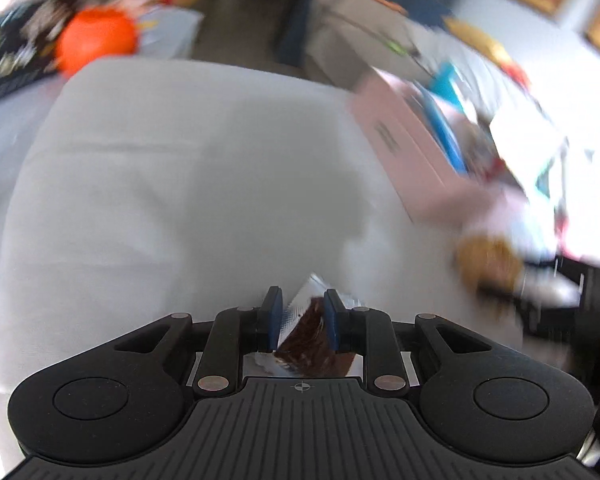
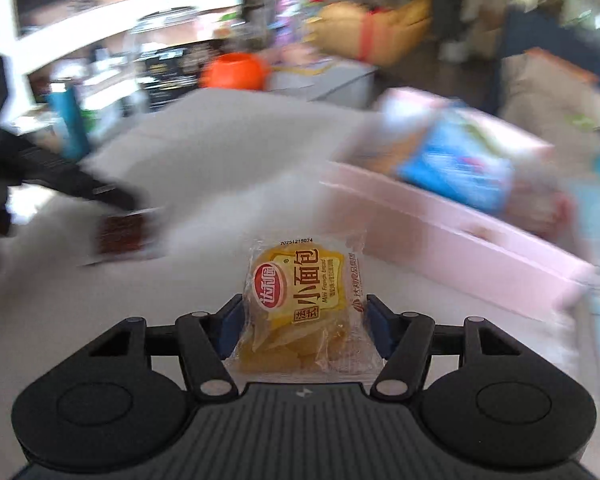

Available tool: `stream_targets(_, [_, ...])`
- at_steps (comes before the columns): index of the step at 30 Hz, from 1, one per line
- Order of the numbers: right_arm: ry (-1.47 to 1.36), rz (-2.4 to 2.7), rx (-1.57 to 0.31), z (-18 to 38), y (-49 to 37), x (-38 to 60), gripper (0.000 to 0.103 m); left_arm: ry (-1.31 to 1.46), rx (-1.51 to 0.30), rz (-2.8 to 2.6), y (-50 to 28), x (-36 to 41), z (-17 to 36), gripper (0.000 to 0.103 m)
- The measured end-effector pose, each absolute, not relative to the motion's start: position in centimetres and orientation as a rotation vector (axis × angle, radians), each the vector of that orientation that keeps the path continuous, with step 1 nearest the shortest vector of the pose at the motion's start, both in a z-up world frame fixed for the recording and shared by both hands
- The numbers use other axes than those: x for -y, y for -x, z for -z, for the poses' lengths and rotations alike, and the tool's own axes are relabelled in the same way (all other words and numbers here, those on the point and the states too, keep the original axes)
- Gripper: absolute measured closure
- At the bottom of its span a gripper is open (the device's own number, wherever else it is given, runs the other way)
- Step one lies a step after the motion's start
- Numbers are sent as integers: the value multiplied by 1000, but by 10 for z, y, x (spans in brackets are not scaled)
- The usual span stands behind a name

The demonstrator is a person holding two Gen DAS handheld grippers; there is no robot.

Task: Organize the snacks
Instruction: 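Grasp the wrapped bread bun with the right tool while the left tool reaches the chocolate bar, then grasp the brown chocolate bar packet with the left tool while the right tool holds the bun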

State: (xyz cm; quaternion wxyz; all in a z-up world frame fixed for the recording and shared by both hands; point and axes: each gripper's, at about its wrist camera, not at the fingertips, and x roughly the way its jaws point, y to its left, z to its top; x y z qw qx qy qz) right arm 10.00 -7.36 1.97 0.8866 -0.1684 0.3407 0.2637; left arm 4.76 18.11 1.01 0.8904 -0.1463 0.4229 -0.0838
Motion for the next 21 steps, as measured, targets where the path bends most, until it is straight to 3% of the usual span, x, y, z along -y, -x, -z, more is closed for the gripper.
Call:
stream_targets(4, [291,-443,-696,-11,-97,113,24,134,-846,207,-36,-152,-30,77])
stream_targets(10, [159,-429,-705,4,-103,127,19,-103,-930,181,-36,-107,-32,76])
stream_targets(12, [157,-429,-697,6,-102,126,19,-134,-937,175,-37,-98,-27,71])
stream_targets(14, [139,-438,-685,6,-103,128,19,-116,-941,182,-37,-97,-26,56])
stream_targets(17, [105,-447,-703,8,-108,129,19,-39,-950,236,-36,-95,-27,43])
stream_targets(21, [103,-446,-702,9,-108,128,18,-10,-924,226,-30,-98,-28,47])
